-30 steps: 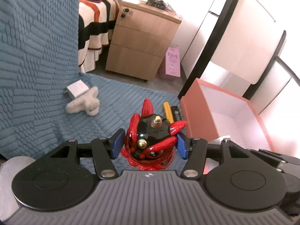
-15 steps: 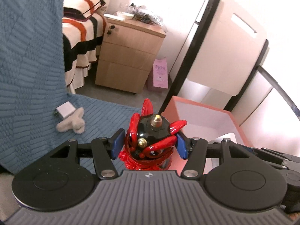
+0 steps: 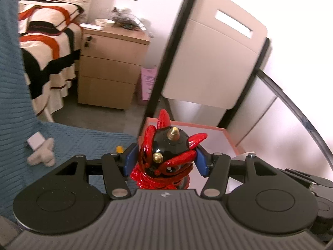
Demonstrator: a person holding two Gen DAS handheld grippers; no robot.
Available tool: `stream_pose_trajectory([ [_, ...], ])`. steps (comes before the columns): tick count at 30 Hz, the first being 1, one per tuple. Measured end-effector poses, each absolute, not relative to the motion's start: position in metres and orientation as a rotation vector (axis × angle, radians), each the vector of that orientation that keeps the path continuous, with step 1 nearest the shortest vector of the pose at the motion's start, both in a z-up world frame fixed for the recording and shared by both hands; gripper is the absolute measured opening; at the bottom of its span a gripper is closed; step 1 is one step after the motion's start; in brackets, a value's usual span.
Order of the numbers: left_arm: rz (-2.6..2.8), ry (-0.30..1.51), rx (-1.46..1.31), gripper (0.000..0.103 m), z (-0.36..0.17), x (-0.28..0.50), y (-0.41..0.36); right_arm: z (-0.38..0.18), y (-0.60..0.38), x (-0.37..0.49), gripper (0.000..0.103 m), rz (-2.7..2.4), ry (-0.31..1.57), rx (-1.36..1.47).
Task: Organize rigid objects
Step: 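Carry the charger and figurine with both tools over the pink box, then open the right gripper to drop the charger while the left gripper releases the figurine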
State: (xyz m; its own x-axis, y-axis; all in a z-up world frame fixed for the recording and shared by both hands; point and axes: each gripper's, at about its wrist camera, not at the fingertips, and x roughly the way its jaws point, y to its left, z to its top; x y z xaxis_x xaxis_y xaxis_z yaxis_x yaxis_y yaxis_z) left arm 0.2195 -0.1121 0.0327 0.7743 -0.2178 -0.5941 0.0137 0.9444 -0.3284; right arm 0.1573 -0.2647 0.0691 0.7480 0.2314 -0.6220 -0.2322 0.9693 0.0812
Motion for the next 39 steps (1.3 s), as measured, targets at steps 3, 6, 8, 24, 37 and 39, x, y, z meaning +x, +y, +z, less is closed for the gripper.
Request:
stream_pose_trajectory([
  [3,-0.146,0.704,-0.338,0.063,0.029,0.234,-0.13,0.067,-0.283,0.165,0.03,0.231,0.691,0.011],
  [6,-0.175,0.755,-0.358,0.063,0.02,0.254,-0.148,0.063,-0.303,0.173,0.03,0.212,0.704,0.03],
  [8,-0.176,0.777,-0.334,0.063,0.014,0.267,-0.16,0.058,-0.315,0.18,0.03,0.195,0.717,0.043],
  [24,-0.177,1.012,-0.26,0.063,-0.106,0.344,-0.229,-0.041,-0.382,0.24,0.03,0.151,0.917,0.096],
  [37,-0.178,1.117,-0.173,0.063,-0.164,0.374,-0.257,-0.104,-0.388,0.261,0.031,0.144,1.051,0.076],
  [39,-0.173,1.121,-0.183,0.064,-0.167,0.375,-0.256,-0.106,-0.39,0.26,0.031,0.137,1.057,0.085],
])
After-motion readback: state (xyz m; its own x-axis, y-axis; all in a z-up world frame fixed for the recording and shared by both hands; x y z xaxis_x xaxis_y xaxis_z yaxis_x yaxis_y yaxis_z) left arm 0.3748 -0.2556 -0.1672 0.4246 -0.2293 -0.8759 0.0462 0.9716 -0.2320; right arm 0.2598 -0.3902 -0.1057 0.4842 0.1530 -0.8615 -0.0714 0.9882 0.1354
